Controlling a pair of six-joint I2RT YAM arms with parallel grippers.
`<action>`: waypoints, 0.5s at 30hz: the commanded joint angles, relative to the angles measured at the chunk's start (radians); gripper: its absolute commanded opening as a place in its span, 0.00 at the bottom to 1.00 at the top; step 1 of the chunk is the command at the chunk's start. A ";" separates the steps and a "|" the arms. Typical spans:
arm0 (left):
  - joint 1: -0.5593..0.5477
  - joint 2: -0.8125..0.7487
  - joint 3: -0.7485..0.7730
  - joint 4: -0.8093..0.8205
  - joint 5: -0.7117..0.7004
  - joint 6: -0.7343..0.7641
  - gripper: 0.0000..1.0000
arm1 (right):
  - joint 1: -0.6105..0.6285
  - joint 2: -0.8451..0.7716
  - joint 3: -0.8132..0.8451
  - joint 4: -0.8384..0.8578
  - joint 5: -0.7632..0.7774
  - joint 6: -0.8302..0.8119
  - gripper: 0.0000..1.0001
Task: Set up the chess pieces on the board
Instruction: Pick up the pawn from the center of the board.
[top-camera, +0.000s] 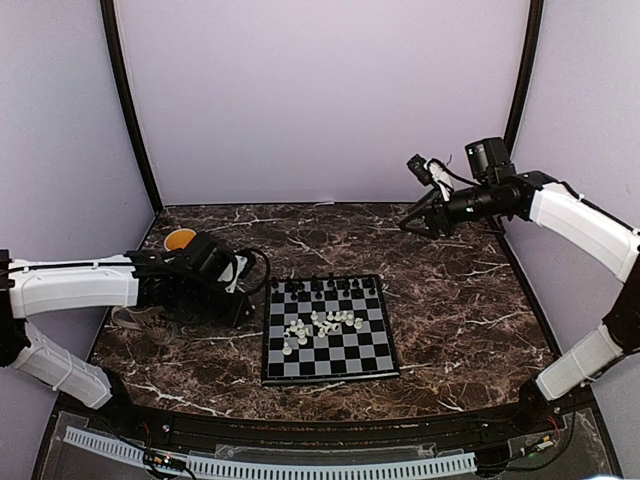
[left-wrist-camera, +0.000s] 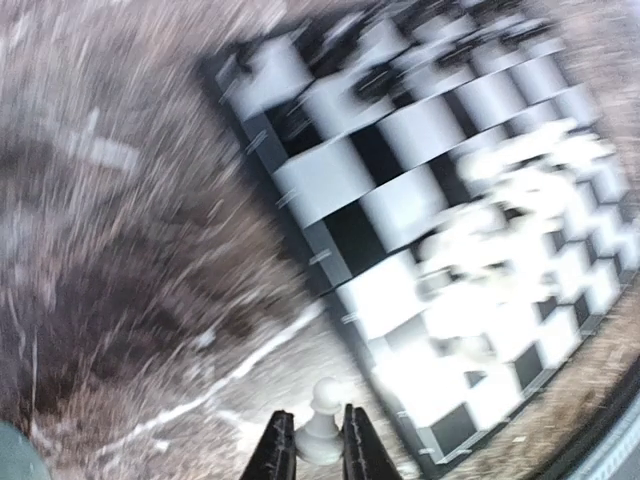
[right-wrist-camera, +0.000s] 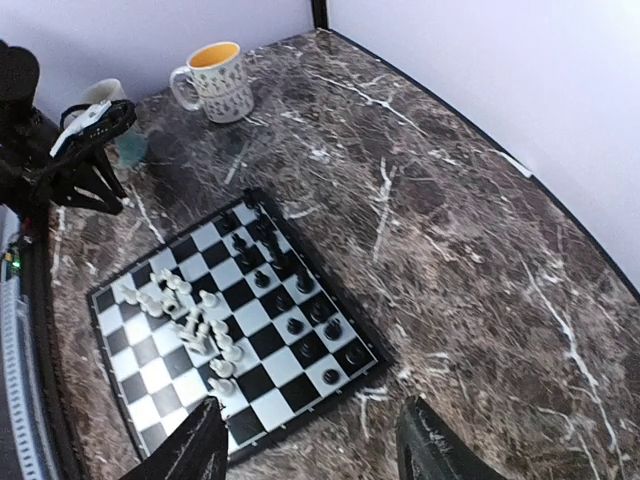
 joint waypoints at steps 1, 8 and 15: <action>-0.060 -0.140 -0.123 0.355 0.046 0.118 0.07 | 0.027 0.176 0.159 -0.117 -0.228 0.198 0.56; -0.122 -0.156 -0.203 0.651 0.094 0.268 0.09 | 0.141 0.396 0.371 -0.243 -0.373 0.234 0.54; -0.180 -0.078 -0.154 0.693 0.106 0.310 0.10 | 0.262 0.509 0.471 -0.307 -0.375 0.239 0.54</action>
